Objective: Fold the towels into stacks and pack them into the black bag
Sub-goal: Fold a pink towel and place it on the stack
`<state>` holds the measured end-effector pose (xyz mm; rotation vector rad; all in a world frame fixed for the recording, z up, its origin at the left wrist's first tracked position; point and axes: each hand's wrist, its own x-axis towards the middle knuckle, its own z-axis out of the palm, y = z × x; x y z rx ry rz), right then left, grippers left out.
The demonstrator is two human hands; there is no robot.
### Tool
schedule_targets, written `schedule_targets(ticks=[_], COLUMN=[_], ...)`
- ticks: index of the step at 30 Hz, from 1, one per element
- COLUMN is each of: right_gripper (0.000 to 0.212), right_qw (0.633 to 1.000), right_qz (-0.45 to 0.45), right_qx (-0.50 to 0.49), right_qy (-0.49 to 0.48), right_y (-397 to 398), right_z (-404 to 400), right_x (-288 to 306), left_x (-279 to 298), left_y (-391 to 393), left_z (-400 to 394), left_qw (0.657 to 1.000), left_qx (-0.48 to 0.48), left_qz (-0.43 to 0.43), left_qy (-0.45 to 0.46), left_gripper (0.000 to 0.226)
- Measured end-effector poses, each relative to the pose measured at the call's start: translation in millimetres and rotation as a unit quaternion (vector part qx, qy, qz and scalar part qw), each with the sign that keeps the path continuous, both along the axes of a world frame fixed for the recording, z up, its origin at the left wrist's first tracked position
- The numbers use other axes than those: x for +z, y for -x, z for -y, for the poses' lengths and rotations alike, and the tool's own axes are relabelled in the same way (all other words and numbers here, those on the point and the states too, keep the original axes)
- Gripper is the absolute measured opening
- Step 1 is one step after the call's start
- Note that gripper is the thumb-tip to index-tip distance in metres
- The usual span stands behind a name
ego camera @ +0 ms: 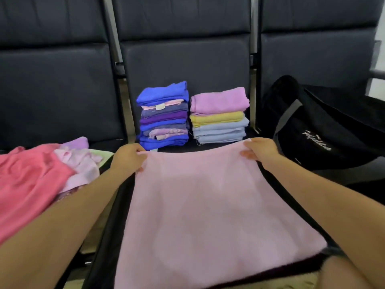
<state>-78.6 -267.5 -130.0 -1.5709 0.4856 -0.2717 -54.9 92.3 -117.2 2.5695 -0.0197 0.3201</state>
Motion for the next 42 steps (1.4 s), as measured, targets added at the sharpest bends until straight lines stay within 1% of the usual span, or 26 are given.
schedule_targets(ticks=[1,3,5,6,7,8,9,10,12,14,16,19,22,25,28,30,32,35,37,39,42], right_gripper=[0.008,0.006,0.008,0.008,0.012,0.021,0.030,0.036,0.040,0.040,0.038,0.032,0.025,0.021,0.020,0.019,0.018,0.016,0.017,0.015,0.018], right_qw=[1.000,0.999,1.000,0.999,0.999,0.999,0.998,0.995,0.980,0.962,0.956,0.957,0.941,0.900,0.846,0.820,0.802,0.773,0.737,0.699,0.670], right_qz=[0.009,0.016,0.008,0.004,0.008,0.019,0.038,0.059,0.090,0.109,0.119,0.112,0.072,0.013,-0.015,-0.022,-0.020,-0.028,-0.028,-0.019,-0.001], right_qx=[-0.006,-0.014,-0.026,-0.029,-0.026,-0.016,-0.001,0.018,0.040,0.044,0.044,0.081,0.201,0.341,0.426,0.461,0.482,0.529,0.549,0.558,0.561], right_qy=[-0.023,-0.031,0.003,0.021,0.031,0.042,0.053,0.080,0.172,0.247,0.264,0.256,0.262,0.272,0.320,0.338,0.353,0.348,0.392,0.447,0.486], right_y=[-4,-14,-22,-26,-29,-31,-33,-33,-32,-28,-21,-3,25,54,78,94,108,132,144,151,158], right_z=[-1,-2,-2,-2,-2,-2,-1,0,2,2,-4,-21,-43,-65,-82,-91,-95,-99,-99,-99,-98], right_x=[-2,-10,-16,-18,-20,-22,-24,-25,-27,-28,-28,-26,-18,-6,2,9,16,22,22,20,19], left_x=[-4,-11,-19,-22,-24,-27,-29,-31,-33,-36,-37,-31,-18,-6,3,7,8,-1,-11,-21,-25], left_y=[-5,-17,-31,-37,-43,-47,-50,-50,-42,-28,-11,17,46,77,110,133,151,174,183,186,188], left_z=[1,1,1,2,3,4,5,6,5,3,3,10,19,24,28,30,33,33,32,33,36], left_qw=[1.000,0.994,0.976,0.966,0.959,0.958,0.964,0.975,0.996,0.997,0.993,0.990,0.982,0.974,0.977,0.977,0.968,0.940,0.919,0.908,0.912], left_qx=[0.010,0.029,0.053,0.065,0.077,0.081,0.080,0.074,0.042,0.003,-0.017,-0.044,-0.103,-0.156,-0.193,-0.209,-0.246,-0.323,-0.360,-0.374,-0.373], left_qz=[-0.005,-0.026,-0.045,-0.048,-0.048,-0.042,-0.028,-0.009,0.032,0.069,0.074,0.055,0.065,0.075,0.042,-0.001,-0.035,-0.076,-0.099,-0.094,-0.058], left_qy=[0.023,0.099,0.207,0.246,0.268,0.271,0.253,0.209,0.071,-0.046,-0.095,-0.118,-0.147,-0.145,-0.083,-0.034,-0.028,-0.080,-0.128,-0.163,-0.162], left_gripper=[0.013,0.016,0.014,0.012,0.014,0.017,0.023,0.031,0.044,0.048,0.047,0.042,0.035,0.026,0.015,0.007,0.007,0.011,0.013,0.015,0.020])
